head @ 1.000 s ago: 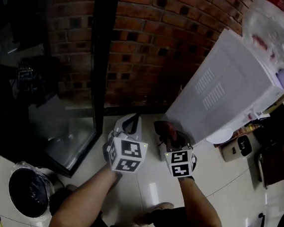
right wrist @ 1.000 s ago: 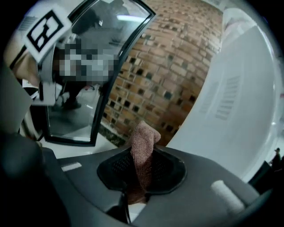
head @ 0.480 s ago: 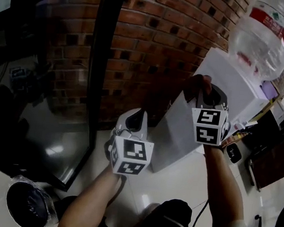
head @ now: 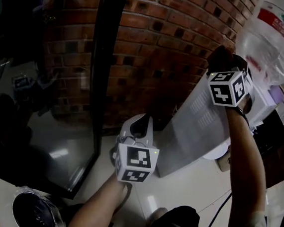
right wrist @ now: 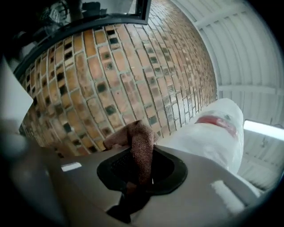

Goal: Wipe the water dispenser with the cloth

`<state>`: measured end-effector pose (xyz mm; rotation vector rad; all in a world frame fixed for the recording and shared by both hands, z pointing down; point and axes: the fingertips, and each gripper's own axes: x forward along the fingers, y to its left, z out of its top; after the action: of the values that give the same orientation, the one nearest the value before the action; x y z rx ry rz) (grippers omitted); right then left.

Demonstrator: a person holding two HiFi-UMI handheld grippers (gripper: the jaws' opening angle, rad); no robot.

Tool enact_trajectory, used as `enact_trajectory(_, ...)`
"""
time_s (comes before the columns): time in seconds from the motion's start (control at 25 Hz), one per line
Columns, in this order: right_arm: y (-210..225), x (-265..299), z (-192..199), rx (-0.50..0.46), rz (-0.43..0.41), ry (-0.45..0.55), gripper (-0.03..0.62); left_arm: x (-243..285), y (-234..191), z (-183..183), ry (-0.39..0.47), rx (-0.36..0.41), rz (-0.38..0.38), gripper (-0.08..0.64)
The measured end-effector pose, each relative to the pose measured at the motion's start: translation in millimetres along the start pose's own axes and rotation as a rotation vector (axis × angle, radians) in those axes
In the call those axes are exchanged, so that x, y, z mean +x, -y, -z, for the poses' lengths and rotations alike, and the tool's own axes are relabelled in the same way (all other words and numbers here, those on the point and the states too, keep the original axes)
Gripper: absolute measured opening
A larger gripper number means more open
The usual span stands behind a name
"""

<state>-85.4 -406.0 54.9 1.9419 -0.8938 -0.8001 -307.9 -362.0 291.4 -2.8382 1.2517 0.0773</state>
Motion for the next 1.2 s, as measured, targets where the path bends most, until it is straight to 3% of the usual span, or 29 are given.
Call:
enact_trajectory(0.32, -48, 9, 24, -0.134, -0.076, -0.150, 0.077, -4, 3, 23, -0.064, 0.039, 0.013, 0.000)
enact_trajectory(0.56, -120, -2, 66, -0.123, -0.192, -0.231, 0.078, 0, -2, 62, -0.139, 0.087, 0.006, 0.000)
enact_trajectory(0.84, -257, -34, 143, -0.064, -0.384, -0.409, 0.078, 2, -30, 126, -0.285, 0.096, -0.024, 0.000)
enact_trajectory(1.2, -414, -75, 235, 0.043, -0.557, -0.613, 0.080, 9, -34, 178, -0.377, 0.134, 0.004, 0.000)
